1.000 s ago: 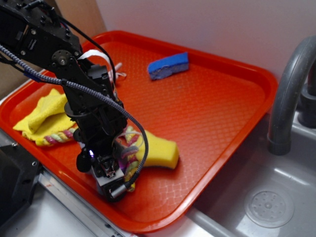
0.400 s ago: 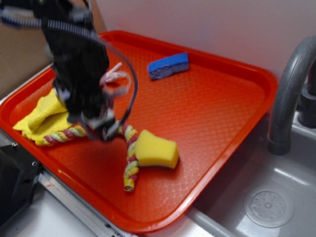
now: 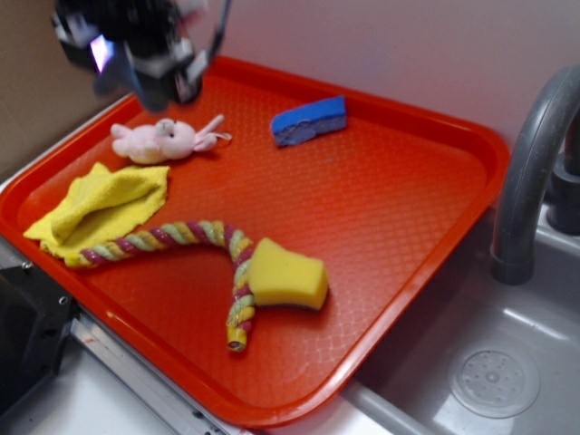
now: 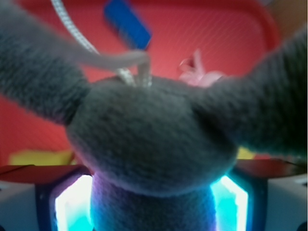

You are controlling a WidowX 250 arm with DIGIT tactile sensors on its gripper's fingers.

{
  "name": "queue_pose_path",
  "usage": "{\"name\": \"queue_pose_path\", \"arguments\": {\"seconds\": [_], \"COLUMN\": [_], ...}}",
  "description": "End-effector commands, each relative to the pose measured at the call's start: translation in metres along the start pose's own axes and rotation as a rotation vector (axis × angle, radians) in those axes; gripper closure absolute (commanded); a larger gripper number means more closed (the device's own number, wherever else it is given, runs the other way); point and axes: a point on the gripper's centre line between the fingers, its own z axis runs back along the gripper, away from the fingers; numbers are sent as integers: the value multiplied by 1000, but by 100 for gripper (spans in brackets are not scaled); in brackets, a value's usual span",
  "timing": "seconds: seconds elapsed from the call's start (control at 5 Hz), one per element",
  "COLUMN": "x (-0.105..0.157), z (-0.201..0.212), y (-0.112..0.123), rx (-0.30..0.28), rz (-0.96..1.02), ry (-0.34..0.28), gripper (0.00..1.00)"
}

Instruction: Grab the gray animal.

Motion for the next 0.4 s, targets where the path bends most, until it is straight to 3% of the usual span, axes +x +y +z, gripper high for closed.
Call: {"name": "queue_pose_path", "arguments": {"seconds": [0.0,0.2], "x": [3,6], "z": [43,28], "y": [22,19], "rx": [-11,-69], "rz": [132,75], "ry": [-86,-49], "gripper": [100,100]}}
